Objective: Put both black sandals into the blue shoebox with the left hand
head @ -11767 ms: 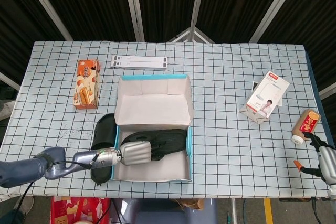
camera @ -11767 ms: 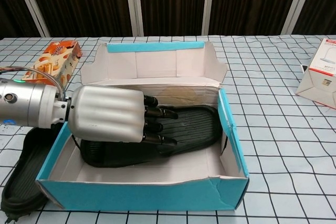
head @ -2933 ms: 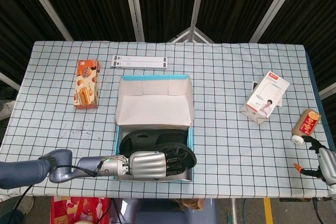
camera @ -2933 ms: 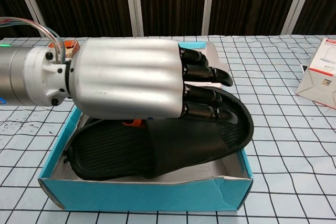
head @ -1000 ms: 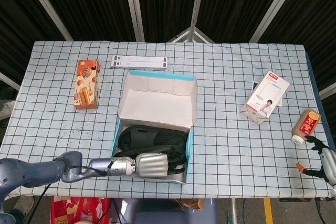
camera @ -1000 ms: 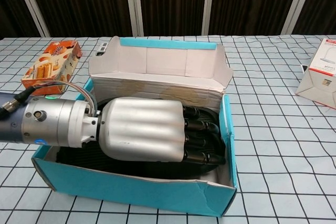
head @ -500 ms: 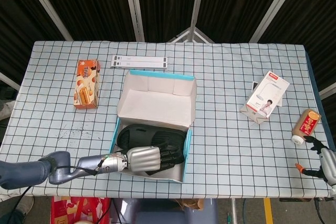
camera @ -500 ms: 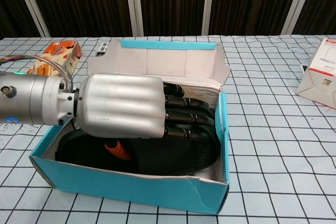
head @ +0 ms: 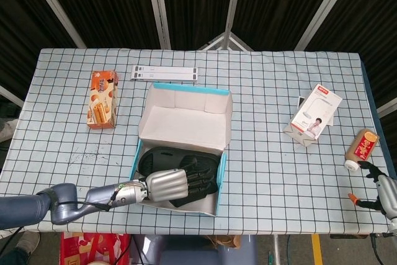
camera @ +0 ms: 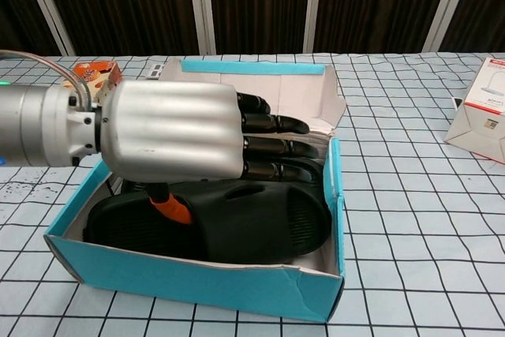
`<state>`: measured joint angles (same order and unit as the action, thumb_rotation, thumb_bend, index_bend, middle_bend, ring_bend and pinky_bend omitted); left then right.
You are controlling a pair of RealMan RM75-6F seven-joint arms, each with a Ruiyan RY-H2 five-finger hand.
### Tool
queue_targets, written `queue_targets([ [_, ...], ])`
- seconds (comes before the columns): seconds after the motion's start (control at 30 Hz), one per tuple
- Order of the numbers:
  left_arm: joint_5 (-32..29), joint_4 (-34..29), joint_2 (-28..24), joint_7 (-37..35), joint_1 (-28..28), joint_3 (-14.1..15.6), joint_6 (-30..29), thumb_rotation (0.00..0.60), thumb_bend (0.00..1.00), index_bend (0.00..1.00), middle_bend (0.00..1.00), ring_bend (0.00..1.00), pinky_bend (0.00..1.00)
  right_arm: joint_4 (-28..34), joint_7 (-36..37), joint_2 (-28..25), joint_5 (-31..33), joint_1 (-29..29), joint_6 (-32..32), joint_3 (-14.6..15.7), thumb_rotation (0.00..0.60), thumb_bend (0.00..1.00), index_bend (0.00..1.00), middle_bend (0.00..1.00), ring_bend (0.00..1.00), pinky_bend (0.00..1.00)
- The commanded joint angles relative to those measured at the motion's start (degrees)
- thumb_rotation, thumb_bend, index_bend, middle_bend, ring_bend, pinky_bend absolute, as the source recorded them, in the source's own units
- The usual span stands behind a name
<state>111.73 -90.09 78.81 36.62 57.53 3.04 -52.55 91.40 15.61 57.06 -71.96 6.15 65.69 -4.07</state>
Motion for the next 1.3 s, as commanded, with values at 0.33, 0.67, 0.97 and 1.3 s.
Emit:
queue_targets([
  [0.33,-0.25,-16.04,-15.04,-2.25,-17.58,0.76,-28.9,0.6,0.19,0.13,0.26,0.19,0.28,0.95,-0.94,-0.19,-0.05,-0.34,0.99,-0.04,0.6,0.23,0.21,0.24,0.31,0.31],
  [0.67,-16.02,-6.85,-13.86,-8.22,-43.79,6.78,-49.2,0.6,0.2,0.12,0.21,0.18,0.28,0.13,-3.84,2.02,-4.8,0.16,4.08,0.39,0.6,0.23,0.21,0.24,0.31,0.31],
  [0.97,-30.41,2.05,-8.26,-20.43,-49.04,2.24,-44.21,0.6,0.2,0.0,0.04,0.01,0.17,-0.48,-8.0,3.85,-6.22,1.01,4.41,0.91,0.6,0.23,0.21,0.23,0.28,0.23],
  [1.3,-34.92,0.27,-10.0,-23.15,-50.24,-0.31,-39.12,0.6,0.2,0.0,0.03,0.0,0.15,-4.77,-7.28,7.23,-11.94,0.16,12.72,0.13,0.6,0.23,0.2,0.2,0.25,0.21],
])
